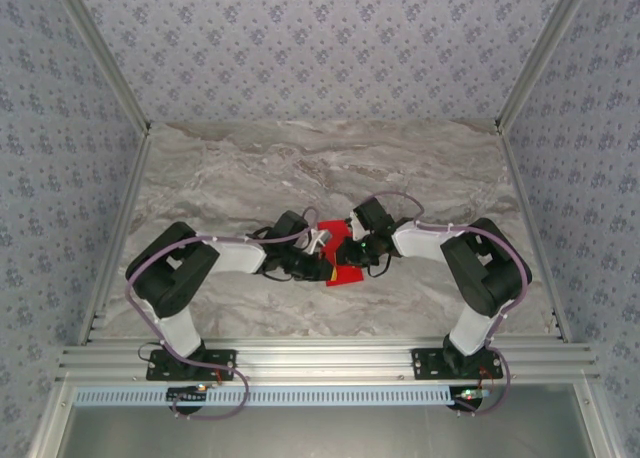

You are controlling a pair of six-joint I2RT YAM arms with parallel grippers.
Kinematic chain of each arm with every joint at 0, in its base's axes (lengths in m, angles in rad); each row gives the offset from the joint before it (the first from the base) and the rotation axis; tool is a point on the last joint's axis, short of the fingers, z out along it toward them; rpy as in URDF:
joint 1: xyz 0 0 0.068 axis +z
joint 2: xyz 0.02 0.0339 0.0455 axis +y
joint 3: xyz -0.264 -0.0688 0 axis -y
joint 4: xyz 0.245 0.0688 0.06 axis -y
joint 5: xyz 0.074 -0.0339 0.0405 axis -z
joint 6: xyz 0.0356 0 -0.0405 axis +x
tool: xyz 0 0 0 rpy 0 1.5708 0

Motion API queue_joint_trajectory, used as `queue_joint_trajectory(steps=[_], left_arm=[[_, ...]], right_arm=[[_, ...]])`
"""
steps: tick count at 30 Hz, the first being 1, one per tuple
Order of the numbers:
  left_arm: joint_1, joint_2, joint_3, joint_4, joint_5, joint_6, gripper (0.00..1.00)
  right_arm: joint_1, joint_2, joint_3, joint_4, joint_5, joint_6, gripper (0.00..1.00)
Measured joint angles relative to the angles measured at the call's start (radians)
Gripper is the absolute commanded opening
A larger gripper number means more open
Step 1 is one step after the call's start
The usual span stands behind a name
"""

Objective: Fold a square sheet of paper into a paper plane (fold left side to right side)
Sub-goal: Fold the triangle a second time at the center of the table.

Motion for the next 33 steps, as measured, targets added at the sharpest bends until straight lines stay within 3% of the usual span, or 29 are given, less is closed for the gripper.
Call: queue_joint_trajectory(steps=[33], left_arm=[[-0.032,0.039,0.008,-0.030,-0.029,0.021,0.00]], right_arm=[[0.002,0.003,0.008,-0.013,0.003,-0.008,0.13]])
